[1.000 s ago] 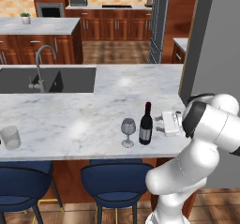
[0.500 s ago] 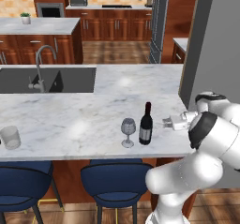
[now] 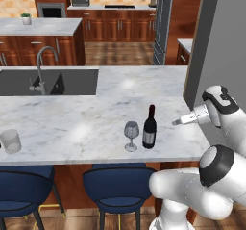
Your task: There is a wine glass and glass cup on the dining counter. Place the wine bottle next to the wine glass and the juice bottle next to the glass cup.
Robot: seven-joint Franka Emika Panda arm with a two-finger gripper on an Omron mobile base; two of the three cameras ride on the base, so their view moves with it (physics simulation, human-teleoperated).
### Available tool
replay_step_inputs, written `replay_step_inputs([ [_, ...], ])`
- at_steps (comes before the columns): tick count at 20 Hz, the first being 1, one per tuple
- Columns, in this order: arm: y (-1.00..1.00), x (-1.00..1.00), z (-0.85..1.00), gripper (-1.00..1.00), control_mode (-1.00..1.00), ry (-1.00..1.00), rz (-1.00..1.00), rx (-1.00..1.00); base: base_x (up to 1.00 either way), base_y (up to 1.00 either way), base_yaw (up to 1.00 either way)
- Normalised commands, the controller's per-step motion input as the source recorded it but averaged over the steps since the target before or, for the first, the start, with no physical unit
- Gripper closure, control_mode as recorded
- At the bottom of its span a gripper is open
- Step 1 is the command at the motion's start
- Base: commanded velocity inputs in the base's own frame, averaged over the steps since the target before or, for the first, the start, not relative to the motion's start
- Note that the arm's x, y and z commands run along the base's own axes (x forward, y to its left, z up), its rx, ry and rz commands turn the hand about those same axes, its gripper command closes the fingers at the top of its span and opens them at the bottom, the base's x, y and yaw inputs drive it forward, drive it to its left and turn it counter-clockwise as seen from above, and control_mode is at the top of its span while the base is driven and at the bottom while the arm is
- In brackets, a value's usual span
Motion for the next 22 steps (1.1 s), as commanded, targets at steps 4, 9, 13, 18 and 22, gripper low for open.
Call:
replay_step_inputs([
  [4, 0.11, -0.43, 0.28, -1.0, -1.0, 0.07, -0.09, -0.32, 0.0, 0.0, 0.0],
  [9, 0.23, -0.41, 0.24, -1.0, -1.0, 0.0, -0.08, -0.41, 0.0, 0.0, 0.0],
  [13, 0.22, -0.47, 0.12, -1.0, -1.0, 0.0, -0.19, -0.36, 0.0, 0.0, 0.0],
  [18, 0.15, -0.52, 0.04, -1.0, -1.0, 0.01, -0.32, -0.18, 0.0, 0.0, 0.0],
  [22, 0.09, -0.52, 0.06, -1.0, -1.0, 0.03, -0.36, -0.06, 0.0, 0.0, 0.0],
])
